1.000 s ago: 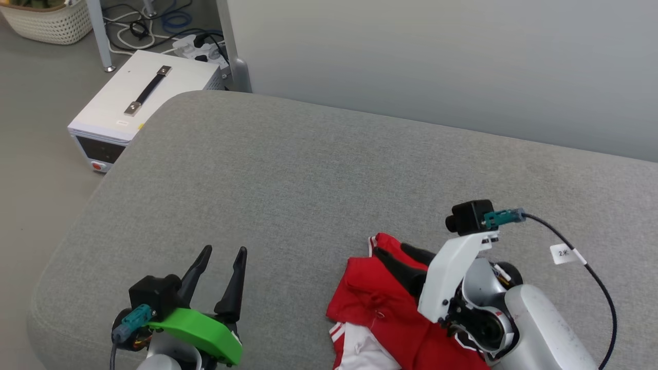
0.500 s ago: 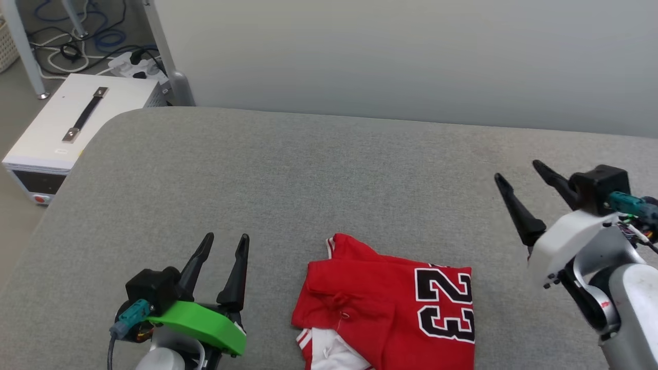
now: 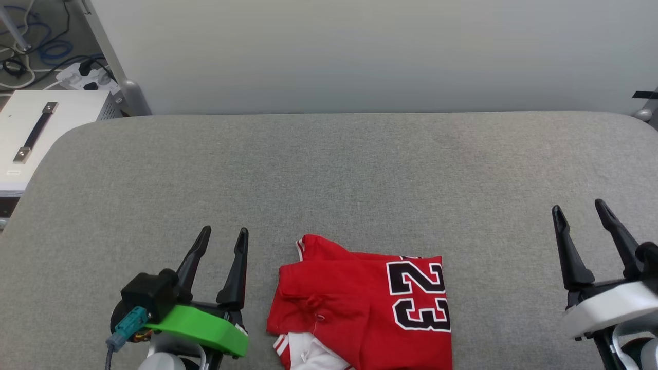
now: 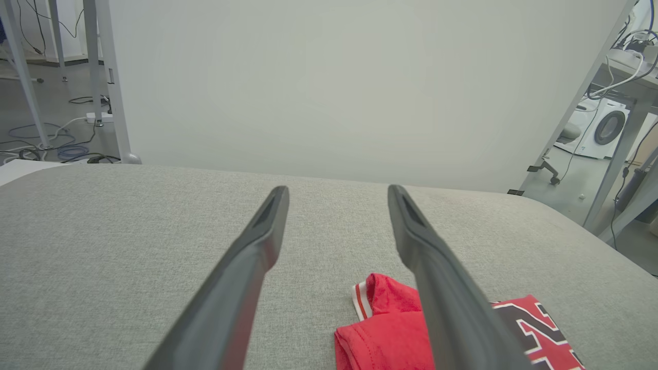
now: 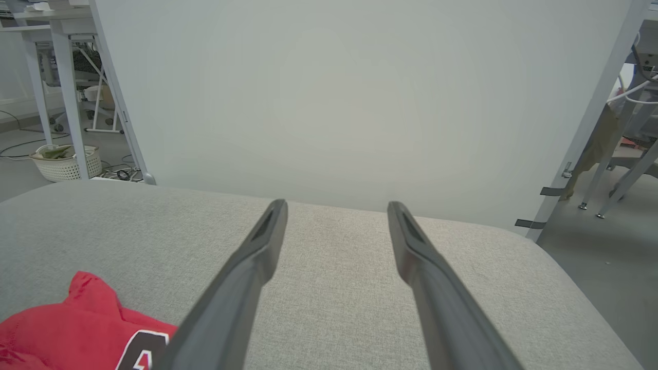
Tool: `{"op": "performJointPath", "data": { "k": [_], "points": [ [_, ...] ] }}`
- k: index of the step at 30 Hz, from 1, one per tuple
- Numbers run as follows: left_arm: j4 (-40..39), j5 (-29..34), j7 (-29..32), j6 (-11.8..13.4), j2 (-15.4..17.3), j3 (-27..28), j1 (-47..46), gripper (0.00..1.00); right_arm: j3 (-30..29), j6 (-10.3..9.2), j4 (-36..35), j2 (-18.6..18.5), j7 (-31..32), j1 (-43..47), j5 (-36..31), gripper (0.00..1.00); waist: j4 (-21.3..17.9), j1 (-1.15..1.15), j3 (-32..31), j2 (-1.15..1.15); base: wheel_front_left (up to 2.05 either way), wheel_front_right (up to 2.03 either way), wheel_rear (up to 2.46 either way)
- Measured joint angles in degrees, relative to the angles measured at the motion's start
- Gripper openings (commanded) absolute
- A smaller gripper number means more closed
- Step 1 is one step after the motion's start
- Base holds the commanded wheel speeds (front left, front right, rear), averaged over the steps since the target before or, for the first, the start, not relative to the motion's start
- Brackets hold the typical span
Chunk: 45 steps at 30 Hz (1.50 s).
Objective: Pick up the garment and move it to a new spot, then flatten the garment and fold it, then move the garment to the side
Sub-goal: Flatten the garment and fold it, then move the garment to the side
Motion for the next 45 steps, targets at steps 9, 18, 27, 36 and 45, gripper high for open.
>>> {"op": "performJointPath", "data": {
  "k": [9, 18, 27, 36, 45],
  "points": [
    [-2.4, 1.7, 0.0, 0.0, -1.7, 1.1, 3.9, 1.00, -1.8, 0.01, -1.2, 6.4, -5.3, 5.4, -3.2, 1.00, 0.0, 0.00, -0.3, 0.00, 0.00, 0.00, 0.00],
    [-2.4, 2.6, 0.0, 0.0, -1.8, 1.1, 4.2, 1.00, -1.5, 0.01, 0.4, 7.1, -5.7, 5.6, -3.3, 1.00, 0.4, 0.00, -0.9, 0.00, 0.00, 0.00, 0.00],
    [-2.3, 2.6, 0.0, 0.0, -1.8, 0.0, 4.2, 1.00, 0.5, 0.01, 0.8, 6.3, 1.5, 5.6, -1.6, 1.00, 1.3, 0.00, -0.6, 0.00, 0.00, 0.00, 0.00],
    [-0.2, 2.7, 0.0, 0.0, -1.5, -2.2, 3.2, 1.00, 7.1, 0.00, -0.8, 4.8, 32.6, 3.6, 8.3, 1.00, 2.6, 0.00, 2.2, 0.00, 0.00, 0.00, 0.00],
    [1.5, 1.9, 0.0, 0.0, -1.4, -4.8, -0.6, 1.00, 5.7, 0.00, 1.7, 7.9, 50.2, -1.0, 10.5, 1.00, 5.4, 0.00, 5.8, 0.00, 0.00, 0.00, 0.00]
  ]
}}
